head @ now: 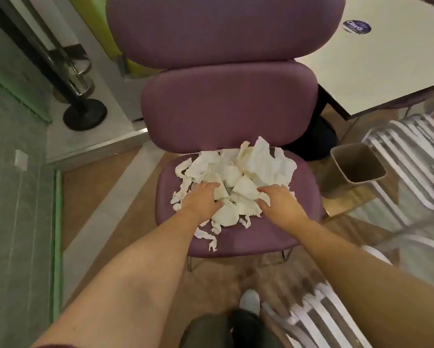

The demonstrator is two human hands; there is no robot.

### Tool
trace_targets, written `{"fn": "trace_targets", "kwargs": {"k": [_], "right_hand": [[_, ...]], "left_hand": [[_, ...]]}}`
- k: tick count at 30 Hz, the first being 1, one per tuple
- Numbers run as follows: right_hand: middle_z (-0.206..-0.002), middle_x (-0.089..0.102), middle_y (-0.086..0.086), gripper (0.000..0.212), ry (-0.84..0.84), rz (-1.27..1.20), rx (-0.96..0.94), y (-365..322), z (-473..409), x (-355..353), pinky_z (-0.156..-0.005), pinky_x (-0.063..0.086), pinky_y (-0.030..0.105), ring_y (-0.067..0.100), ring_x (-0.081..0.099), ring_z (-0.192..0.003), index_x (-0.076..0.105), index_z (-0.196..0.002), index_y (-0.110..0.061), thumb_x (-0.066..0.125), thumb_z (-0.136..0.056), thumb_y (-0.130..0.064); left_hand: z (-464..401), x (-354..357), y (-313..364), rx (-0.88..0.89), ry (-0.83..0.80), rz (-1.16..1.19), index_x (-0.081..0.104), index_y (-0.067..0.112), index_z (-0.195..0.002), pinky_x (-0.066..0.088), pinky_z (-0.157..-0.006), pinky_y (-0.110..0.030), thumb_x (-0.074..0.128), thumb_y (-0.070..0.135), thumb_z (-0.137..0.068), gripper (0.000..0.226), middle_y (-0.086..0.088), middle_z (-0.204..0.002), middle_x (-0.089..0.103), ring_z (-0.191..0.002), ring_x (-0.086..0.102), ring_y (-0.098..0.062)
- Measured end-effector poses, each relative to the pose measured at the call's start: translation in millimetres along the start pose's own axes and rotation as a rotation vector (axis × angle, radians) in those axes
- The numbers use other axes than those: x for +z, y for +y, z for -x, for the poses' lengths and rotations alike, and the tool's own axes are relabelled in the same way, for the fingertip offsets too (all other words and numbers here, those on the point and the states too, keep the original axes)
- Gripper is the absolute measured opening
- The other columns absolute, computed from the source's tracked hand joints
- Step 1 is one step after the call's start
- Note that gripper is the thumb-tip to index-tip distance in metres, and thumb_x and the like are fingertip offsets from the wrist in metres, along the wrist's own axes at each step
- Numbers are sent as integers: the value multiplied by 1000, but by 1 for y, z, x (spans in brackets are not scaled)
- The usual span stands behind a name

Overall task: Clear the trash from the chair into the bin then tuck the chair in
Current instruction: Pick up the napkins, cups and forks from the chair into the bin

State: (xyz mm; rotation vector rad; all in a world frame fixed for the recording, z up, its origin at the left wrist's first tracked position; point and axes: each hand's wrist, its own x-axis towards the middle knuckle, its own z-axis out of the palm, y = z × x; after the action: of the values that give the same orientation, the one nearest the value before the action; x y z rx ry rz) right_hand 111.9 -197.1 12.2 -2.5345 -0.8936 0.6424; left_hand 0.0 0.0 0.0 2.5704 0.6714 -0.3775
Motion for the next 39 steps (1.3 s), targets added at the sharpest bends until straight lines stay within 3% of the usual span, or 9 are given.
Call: {"fn": "trace_targets", "kwargs": {"k": [11, 17, 24, 30, 34, 39], "right_hand": [[-130, 53, 4, 40, -96, -27, 163, 51, -98, 66, -96, 46, 37, 19, 45, -125, 52, -132, -18, 58, -94, -24], [-143, 40, 3, 50, -186, 9, 215, 66, -145, 93, -102, 40, 34, 20, 32, -136, 42, -141, -18, 57, -94, -22], [-151, 27, 0, 66, -221, 73, 167, 71, -178, 110, -110, 32, 32, 23, 32, -133, 31, -146, -18, 64, -89, -27], [-143, 35, 2, 77, -179, 82, 188, 71, -186, 123, -109, 34, 33, 22, 39, -126, 30, -141, -17, 72, -80, -39], [-138, 38, 1, 62, -133, 28, 192, 69, -184, 128, -104, 39, 32, 21, 41, -122, 36, -136, -15, 67, -83, -27], [-131, 48, -1, 39, -83, -117, 245, 68, -182, 118, -87, 46, 30, 20, 48, -116, 44, -128, -15, 54, -91, -15]], "left_hand": [[-105, 52, -37, -78, -89, 21, 26, 21, -149, 36, -108, -40, 70, 40, -83, 82, -2, -149, 30, -139, 26, -23], [-149, 85, -49, -17, -86, -115, 14, 24, -153, 16, -114, -36, 71, 45, -81, 94, -2, -157, 14, -143, 18, -21], [-176, 100, -64, 54, -66, -206, 16, 29, -151, 19, -113, -33, 73, 51, -75, 97, 4, -154, 20, -140, 23, -17], [-188, 108, -66, 79, 43, -244, 41, 25, -140, 28, -100, -32, 76, 37, -72, 77, 3, -125, 48, -118, 47, -19], [-193, 104, -65, 71, 38, -197, 46, 28, -132, 24, -97, -30, 65, 33, -87, 50, 5, -121, 48, -114, 47, -16], [-191, 89, -63, 27, 22, -153, 51, 31, -124, 22, -94, -27, 52, 35, -97, 27, 9, -116, 50, -113, 48, -12]]}}
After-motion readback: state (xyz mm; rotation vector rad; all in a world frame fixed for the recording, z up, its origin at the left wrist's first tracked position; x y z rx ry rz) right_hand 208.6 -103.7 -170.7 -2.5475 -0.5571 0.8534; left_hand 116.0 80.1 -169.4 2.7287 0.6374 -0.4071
